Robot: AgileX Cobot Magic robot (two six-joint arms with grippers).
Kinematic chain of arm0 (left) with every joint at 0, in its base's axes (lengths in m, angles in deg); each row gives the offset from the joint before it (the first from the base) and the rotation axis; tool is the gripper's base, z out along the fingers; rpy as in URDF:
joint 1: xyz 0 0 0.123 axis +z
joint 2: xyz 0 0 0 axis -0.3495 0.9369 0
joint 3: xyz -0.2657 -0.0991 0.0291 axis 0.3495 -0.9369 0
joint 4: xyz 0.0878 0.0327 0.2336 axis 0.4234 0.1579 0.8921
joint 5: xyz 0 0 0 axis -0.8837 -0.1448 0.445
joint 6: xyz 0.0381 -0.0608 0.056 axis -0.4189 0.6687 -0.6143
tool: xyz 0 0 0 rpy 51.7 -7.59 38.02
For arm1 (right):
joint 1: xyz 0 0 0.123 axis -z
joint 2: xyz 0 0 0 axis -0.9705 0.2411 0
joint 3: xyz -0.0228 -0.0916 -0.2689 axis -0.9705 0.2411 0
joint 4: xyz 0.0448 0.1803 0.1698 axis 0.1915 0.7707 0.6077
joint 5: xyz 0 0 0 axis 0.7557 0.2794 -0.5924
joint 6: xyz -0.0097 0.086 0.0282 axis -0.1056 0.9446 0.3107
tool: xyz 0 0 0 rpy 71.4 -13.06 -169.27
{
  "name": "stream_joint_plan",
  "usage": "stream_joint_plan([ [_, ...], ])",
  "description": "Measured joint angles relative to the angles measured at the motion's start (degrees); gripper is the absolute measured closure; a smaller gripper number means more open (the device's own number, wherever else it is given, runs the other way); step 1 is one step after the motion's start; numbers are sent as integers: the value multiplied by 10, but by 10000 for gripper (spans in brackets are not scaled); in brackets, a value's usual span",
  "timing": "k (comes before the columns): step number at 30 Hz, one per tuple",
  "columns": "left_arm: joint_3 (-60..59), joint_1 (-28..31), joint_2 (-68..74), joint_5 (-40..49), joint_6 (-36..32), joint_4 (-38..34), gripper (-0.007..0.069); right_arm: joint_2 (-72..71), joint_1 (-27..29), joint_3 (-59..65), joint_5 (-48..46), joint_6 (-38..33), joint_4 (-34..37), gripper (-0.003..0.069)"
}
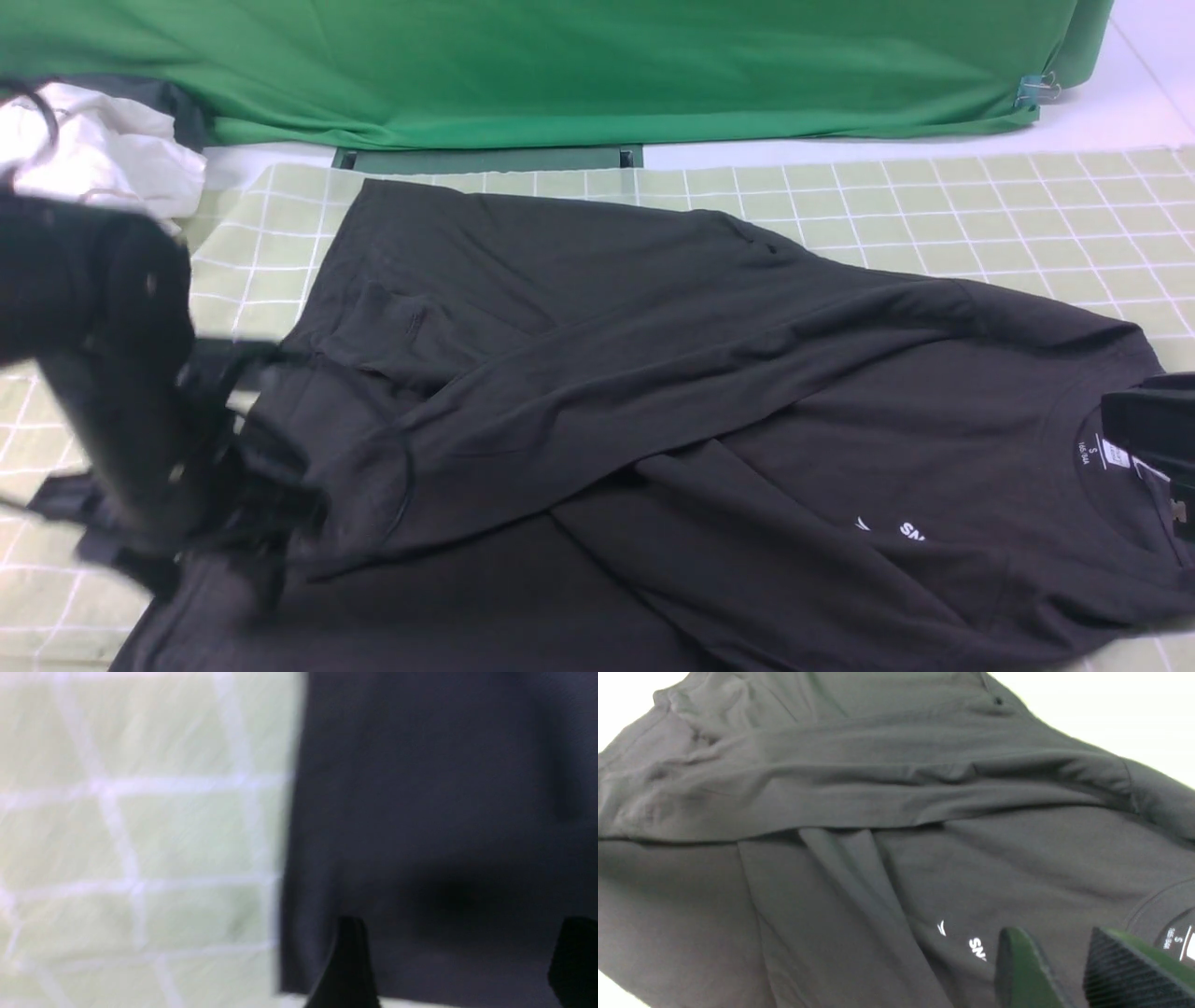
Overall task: Fold a long-sleeved shirt over a green coffee tablecloth.
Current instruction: 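Grasp the near edge of the shirt at its hem and shoulder corners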
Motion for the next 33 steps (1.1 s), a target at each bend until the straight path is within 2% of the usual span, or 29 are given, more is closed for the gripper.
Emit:
stream_joint_plan([
  [4, -58, 0, -20, -11, 50, 60, 65, 0, 0, 0, -3, 0, 0, 440],
  [8, -84, 0, -36, -33, 82, 86, 64, 0, 0, 0, 5, 0, 0, 431],
  [15, -86, 18, -39, -74, 97, 61, 65, 0, 0, 0, 7, 0, 1, 425],
  [21, -86, 107, -39, -76, 5, -19, 67, 0, 0, 0, 0, 0, 1, 422],
  [24, -86, 141, -39, -77, -20, -33, 67, 0, 0, 0, -4, 0, 1, 422],
  [33, -129, 160, -40, -122, -63, -79, 67, 0, 0, 0, -11, 0, 1, 420],
])
